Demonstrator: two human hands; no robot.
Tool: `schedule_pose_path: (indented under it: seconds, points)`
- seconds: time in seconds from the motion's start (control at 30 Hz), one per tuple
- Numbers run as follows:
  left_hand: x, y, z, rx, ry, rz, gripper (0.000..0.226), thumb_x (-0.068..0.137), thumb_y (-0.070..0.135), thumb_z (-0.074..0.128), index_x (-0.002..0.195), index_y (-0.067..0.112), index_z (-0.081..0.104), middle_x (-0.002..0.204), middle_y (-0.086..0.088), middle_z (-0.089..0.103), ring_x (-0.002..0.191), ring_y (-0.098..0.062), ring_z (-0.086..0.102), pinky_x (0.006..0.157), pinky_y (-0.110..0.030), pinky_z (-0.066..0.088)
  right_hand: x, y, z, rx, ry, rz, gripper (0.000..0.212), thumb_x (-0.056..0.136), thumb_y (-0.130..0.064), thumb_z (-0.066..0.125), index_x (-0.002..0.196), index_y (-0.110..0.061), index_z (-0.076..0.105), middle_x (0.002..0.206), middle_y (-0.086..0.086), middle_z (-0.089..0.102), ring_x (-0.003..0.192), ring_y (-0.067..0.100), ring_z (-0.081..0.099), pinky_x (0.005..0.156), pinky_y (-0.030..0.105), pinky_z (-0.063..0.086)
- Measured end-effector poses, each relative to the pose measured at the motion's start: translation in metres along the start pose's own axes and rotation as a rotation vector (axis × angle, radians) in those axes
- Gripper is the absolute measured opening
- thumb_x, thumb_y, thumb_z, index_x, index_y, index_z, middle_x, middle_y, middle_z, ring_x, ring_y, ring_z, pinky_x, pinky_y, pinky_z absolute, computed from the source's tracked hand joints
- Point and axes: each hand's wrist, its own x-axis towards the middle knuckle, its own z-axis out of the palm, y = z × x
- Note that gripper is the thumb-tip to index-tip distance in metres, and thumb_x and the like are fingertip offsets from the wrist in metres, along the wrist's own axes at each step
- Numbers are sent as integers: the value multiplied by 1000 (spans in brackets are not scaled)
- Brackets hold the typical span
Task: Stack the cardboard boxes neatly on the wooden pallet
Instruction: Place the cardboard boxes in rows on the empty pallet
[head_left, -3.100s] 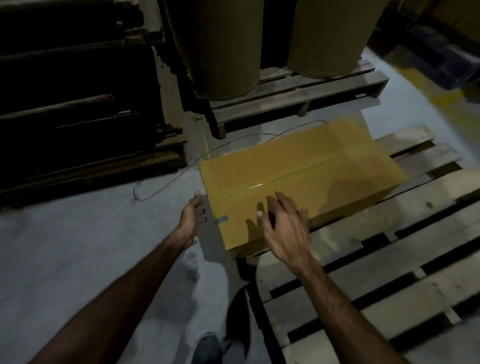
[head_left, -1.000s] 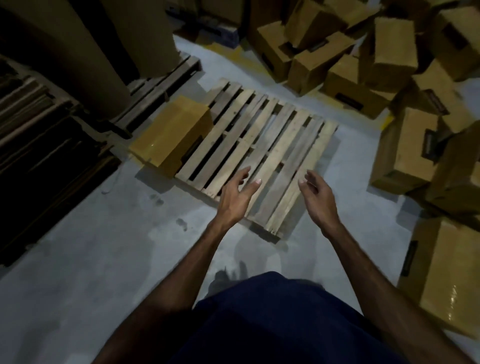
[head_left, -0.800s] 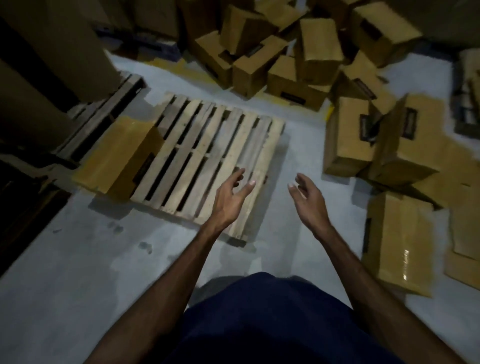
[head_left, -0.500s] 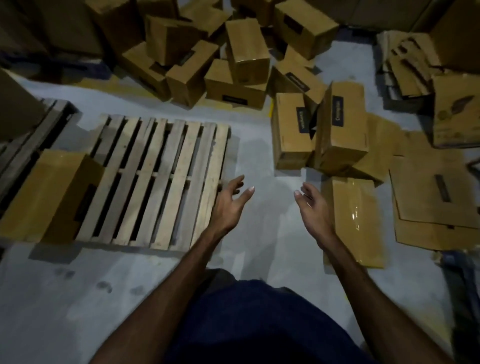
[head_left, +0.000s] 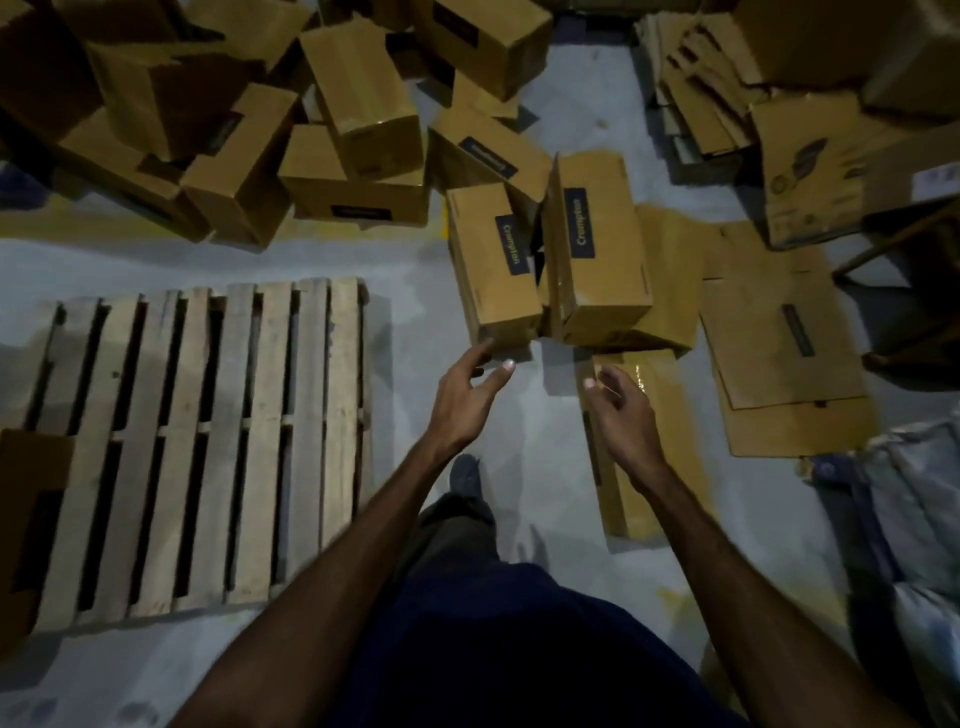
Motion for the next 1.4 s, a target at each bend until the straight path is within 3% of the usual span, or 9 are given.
schedule_pose_path:
  seconds: [0.17,0.4,0.53,0.73,0.9,1.07,1.2,1.27,1.4]
  points:
    - [86,23,13,8,-73,-25,81,88,73,58,152,24,55,147,1,62,129,-17,61,111,-43,51,84,-18,-21,-64,42,67,58,105,-42,60,156,-18,48,154,2,54,139,21,52,114,44,45]
    - [181,38,30,26,-109,-72,76,92,64,61,154,21,53,149,-5,61,133,-21,58,114,-46,48,175,-29,-39,-121,81,104,57,104,-43,62,152,-15,52,147,3,60,133,21,56,111,42,47]
    - [225,40,51,34,-126,-127,71,96,59,64,155,21,51,150,-7,59,134,-23,57,114,-49,47,236,-26,-52,-178,22,129,56,103,-46,60,150,-16,54,146,5,61,133,24,58,110,41,47]
    - [293,29,96,44,-59,-241,68,99,54,66,156,21,50,150,-11,58,135,-25,57,105,-34,48,346,-4,-65,-246,-144,158,64,104,-44,60,157,-12,44,157,10,50,142,29,50,119,50,41]
    - [341,-8,157,-23,-20,-413,58,102,53,61,150,20,56,139,5,62,129,-16,57,105,-31,41,435,35,-71,-332,-232,187,67,104,-46,61,159,-14,41,160,10,46,144,32,46,118,52,40]
    - [405,-72,209,-40,-82,-481,44,106,46,58,143,21,62,132,9,59,123,-14,54,101,-29,38,508,101,-51,-551,-309,118,72,104,-47,57,163,-13,33,169,11,32,152,31,34,123,45,31]
    - [455,-131,245,-83,-54,-545,23,108,44,54,126,34,64,127,12,62,121,-17,56,96,-33,45,547,156,-20,-839,-354,-67,76,102,-58,49,164,-23,22,175,6,10,160,30,9,126,60,17]
    - [474,-156,264,-130,-48,-596,11,109,45,51,109,38,59,112,17,59,105,-14,57,90,-37,46,556,182,-10,-898,-350,-87,76,102,-64,42,164,-28,17,176,5,1,161,31,2,125,66,11]
    - [502,-195,291,-185,4,-704,21,109,50,49,93,36,54,97,15,53,102,-18,53,93,-39,43,561,219,-13,-920,-276,-104,78,104,-70,21,167,-30,-3,174,0,-17,160,24,-18,125,62,-6]
